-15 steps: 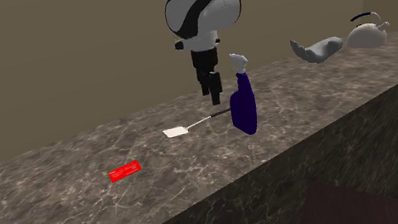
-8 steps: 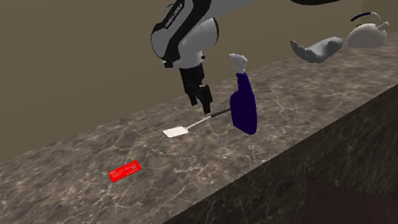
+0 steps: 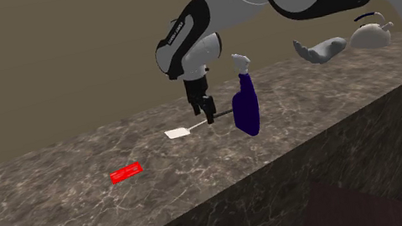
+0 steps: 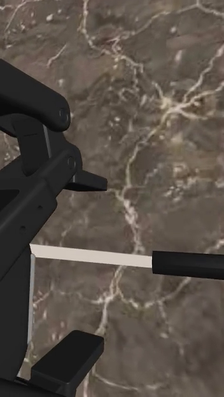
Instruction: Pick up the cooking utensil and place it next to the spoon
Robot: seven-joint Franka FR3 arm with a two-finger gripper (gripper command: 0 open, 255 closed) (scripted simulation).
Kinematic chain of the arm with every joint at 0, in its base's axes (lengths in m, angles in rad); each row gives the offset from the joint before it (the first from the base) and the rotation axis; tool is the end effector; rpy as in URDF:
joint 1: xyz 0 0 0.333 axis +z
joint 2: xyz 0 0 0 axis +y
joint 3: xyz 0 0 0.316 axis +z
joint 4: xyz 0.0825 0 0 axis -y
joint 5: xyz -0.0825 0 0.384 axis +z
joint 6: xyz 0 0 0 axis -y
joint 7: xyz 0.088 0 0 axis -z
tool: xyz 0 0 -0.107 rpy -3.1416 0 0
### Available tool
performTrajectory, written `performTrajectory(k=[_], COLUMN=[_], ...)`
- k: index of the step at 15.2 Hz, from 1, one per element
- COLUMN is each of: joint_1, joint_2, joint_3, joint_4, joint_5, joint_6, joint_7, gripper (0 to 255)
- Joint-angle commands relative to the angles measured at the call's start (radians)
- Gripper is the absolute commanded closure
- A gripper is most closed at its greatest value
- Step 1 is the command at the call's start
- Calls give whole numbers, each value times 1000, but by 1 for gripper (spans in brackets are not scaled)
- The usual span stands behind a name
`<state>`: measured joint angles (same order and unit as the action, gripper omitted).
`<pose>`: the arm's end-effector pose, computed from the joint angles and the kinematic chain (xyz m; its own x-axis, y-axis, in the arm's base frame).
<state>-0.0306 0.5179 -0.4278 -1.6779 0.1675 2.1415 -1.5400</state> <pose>0.6181 -0.2614 0.3231 0.5054 0.8603 -0.0665 0.8622 -0.5065 0.0000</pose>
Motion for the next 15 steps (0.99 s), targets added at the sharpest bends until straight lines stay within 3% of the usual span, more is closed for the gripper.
performTrajectory(k=[1,7,8,15], joint_1=[-1,-1,-1,-1], joint_2=[1,1,1,1], joint_3=[0,0,0,0], joint_4=[-3,-3,-3,-3], joint_5=[1,1,1,1], joint_6=[5,4,4,4], joint_7=[-1,-1,-1,-1], gripper=[0,0,255,255])
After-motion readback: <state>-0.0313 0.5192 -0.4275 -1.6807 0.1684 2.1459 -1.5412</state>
